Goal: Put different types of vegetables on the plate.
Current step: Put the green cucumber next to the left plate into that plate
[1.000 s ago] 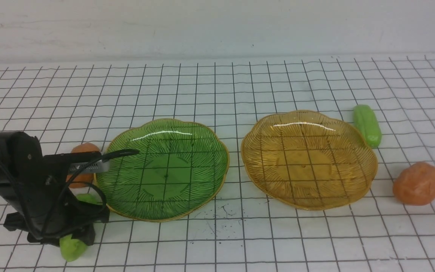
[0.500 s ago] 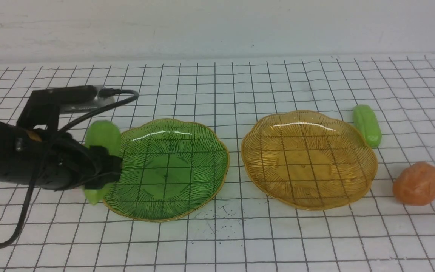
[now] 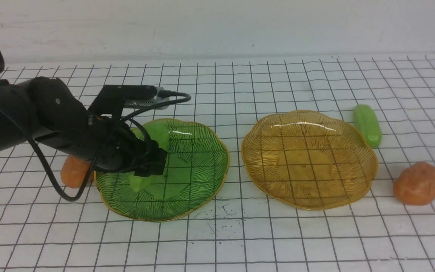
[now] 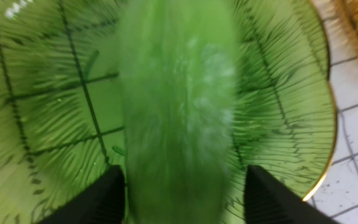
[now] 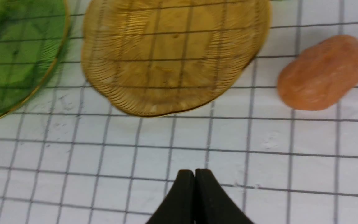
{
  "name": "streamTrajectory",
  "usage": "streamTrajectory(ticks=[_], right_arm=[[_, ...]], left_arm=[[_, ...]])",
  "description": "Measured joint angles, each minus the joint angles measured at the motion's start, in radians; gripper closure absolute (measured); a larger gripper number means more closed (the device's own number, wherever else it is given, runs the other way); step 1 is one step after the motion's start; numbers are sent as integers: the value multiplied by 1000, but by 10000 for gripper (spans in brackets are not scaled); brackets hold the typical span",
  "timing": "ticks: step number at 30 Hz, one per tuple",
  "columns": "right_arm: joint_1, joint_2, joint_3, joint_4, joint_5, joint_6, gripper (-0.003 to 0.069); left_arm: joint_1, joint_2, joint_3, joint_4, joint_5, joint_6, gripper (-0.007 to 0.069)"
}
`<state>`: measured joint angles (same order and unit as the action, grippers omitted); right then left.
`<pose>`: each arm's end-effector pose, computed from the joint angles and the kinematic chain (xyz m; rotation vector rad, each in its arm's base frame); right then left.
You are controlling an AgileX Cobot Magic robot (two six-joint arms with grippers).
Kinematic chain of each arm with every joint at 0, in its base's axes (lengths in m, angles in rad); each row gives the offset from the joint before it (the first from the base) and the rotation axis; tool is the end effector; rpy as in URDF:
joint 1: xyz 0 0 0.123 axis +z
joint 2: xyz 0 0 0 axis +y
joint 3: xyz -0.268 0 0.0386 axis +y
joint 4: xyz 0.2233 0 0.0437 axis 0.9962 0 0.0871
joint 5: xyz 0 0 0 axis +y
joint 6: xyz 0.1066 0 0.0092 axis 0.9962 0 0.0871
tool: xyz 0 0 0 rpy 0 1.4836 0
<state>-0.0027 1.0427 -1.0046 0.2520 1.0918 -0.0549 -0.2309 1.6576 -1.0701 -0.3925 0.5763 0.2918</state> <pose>0.1768 0.0232 0.3196 0.0049 2.5920 0.3119 0.3108 -0.0960 0.2089 0.3214 2.6025 -0.3705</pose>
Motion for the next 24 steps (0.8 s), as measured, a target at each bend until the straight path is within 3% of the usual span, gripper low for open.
streamTrajectory(ticks=[4,8,11,13,14,16,19,21,24], right_arm=[[-22,121,-123,-88,-2,47,664],[-37,259,-228,-102,-20,49,611],[-40,432,-353,-105,-28,48,488],[-41,558,-433,-103,-33,48,365],[-41,568,-448,-103,-33,48,354],[-41,690,-532,-105,-39,48,224],[-41,824,-616,-108,-44,48,97],[-41,904,-676,-109,-56,48,44],[-41,1028,-762,-109,-82,48,9]], left_arm=[[0,14,-4,2,2,0,41],[0,14,-6,-3,16,0,23],[0,7,-6,-21,72,1,57],[0,-8,-6,-26,124,1,130],[0,-10,-6,-27,129,1,148],[-1,-35,-6,-28,192,1,279],[-1,-77,-6,-27,264,6,491],[-1,-111,-6,-24,300,9,583],[-1,-159,-6,-25,356,9,624]])
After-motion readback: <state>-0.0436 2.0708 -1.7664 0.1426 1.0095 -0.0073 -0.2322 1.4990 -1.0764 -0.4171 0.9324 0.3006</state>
